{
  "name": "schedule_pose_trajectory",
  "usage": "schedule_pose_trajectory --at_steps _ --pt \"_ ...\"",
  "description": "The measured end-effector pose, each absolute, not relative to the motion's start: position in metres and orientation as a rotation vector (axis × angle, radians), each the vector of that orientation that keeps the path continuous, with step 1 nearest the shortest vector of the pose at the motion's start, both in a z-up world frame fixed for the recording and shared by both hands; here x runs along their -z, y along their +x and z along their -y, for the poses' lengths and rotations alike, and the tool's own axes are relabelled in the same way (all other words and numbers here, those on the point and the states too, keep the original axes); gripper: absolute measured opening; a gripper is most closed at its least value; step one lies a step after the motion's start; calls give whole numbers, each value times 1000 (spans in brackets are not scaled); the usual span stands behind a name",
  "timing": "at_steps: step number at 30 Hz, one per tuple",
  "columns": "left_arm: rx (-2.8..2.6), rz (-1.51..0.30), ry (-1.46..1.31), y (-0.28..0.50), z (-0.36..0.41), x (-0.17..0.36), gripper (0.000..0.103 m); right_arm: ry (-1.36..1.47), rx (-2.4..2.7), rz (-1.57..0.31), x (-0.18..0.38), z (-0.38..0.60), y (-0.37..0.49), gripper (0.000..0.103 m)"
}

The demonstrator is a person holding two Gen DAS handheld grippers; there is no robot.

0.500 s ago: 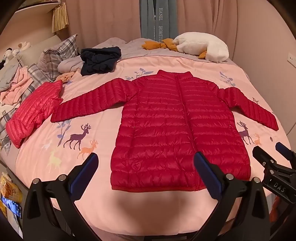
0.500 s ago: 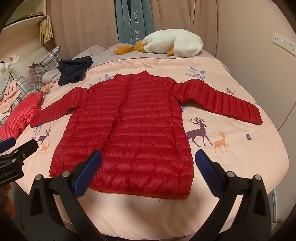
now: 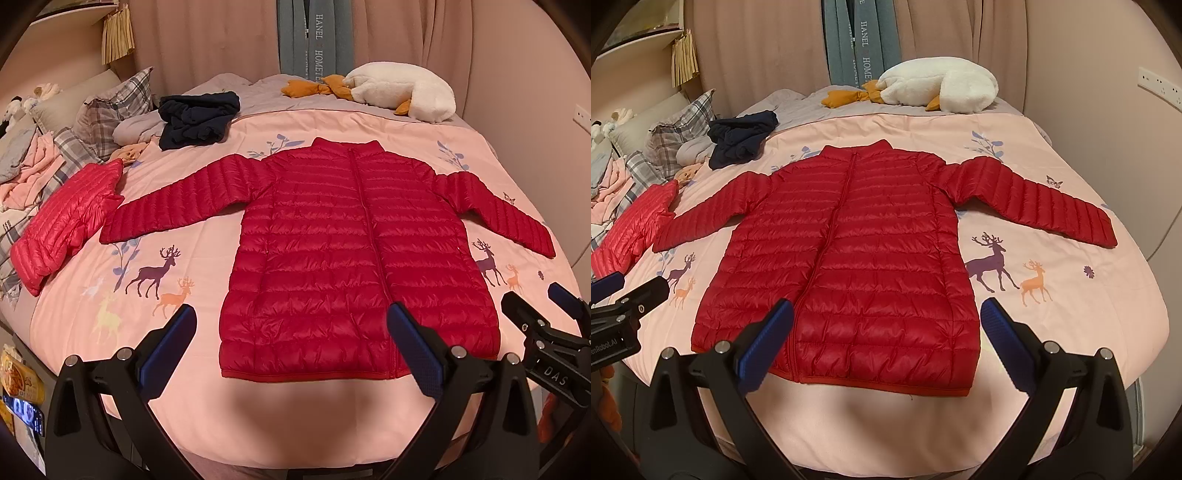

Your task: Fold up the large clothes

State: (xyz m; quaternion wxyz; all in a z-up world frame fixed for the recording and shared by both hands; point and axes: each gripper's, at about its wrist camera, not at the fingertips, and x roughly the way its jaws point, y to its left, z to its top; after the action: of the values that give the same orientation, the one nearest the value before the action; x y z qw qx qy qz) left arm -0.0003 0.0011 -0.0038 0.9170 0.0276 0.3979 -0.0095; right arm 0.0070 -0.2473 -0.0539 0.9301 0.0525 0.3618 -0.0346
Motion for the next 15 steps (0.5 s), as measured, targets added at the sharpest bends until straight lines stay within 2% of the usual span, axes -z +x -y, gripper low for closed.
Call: schedule_pose_trajectory --at_steps 15 --pt "21 -825 58 2 3 4 102 112 68 -743 55 249 6 101"
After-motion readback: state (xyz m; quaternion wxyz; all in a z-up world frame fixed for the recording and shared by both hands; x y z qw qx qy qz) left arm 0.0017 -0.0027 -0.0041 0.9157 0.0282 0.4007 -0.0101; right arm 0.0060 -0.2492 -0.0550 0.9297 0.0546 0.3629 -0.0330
